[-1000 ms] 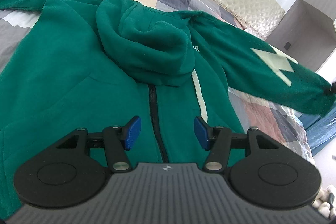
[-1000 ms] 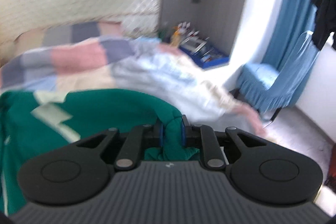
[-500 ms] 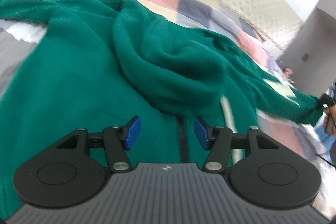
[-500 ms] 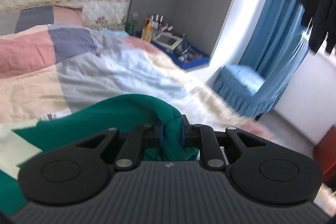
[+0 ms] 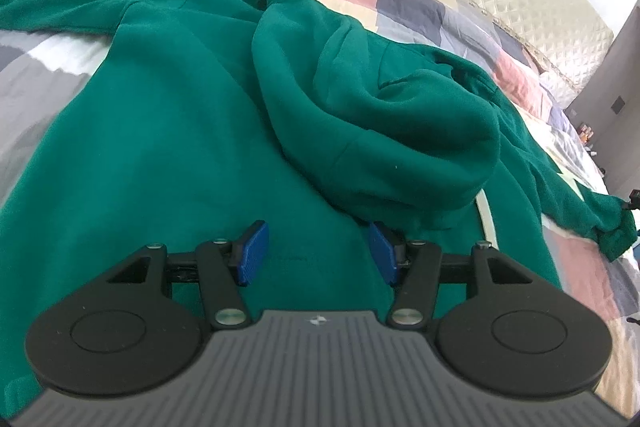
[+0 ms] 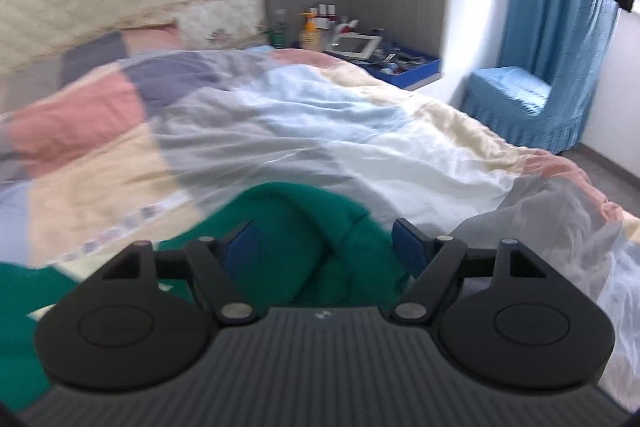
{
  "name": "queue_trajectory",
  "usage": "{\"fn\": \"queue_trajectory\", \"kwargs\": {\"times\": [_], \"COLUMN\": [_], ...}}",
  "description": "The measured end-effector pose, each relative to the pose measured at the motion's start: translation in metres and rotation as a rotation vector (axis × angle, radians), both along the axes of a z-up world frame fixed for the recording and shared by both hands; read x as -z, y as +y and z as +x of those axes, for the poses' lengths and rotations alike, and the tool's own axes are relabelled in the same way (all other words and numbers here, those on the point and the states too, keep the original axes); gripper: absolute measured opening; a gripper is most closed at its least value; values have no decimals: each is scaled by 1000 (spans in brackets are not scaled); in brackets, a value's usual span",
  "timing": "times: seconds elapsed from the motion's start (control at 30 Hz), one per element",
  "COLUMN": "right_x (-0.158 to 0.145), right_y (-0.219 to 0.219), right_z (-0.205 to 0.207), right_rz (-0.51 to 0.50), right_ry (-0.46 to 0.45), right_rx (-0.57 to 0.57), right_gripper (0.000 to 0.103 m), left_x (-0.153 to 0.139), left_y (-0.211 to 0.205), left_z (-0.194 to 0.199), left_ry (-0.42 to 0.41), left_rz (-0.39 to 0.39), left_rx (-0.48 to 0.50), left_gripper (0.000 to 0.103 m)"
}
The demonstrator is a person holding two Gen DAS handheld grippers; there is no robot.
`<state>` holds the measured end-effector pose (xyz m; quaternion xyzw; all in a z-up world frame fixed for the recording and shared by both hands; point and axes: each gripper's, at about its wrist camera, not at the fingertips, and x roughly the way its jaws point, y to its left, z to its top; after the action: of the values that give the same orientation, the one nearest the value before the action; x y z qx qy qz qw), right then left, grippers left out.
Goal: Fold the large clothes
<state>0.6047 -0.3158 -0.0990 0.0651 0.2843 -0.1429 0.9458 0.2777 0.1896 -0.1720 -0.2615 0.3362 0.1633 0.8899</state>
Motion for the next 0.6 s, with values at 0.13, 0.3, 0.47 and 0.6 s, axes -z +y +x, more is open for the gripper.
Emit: {"fn": "queue_trajectory", "kwargs": {"times": [0.13, 0.3, 0.47, 0.6], "right_x": [-24, -58, -80, -79], "right_y": [22, 63, 93, 109], "right_z": [-42, -110, -186, -249], "right_rz": [94, 117, 173, 261], "right_ry": [-18, -43, -54, -9], "right_rx": [-69, -200, -316, -409], "right_gripper": [76, 76, 76, 76], "left_x": [-6, -18, -33, -47], "left_y": [-2, 0, -3, -5], "left_z": [-12, -34, -59, -81], "left_ry": [17, -16, -55, -82], "left_rz": [31, 8, -20, -12], "left_rx": [-21, -29, -31, -32], "left_gripper": [62, 62, 62, 62]}}
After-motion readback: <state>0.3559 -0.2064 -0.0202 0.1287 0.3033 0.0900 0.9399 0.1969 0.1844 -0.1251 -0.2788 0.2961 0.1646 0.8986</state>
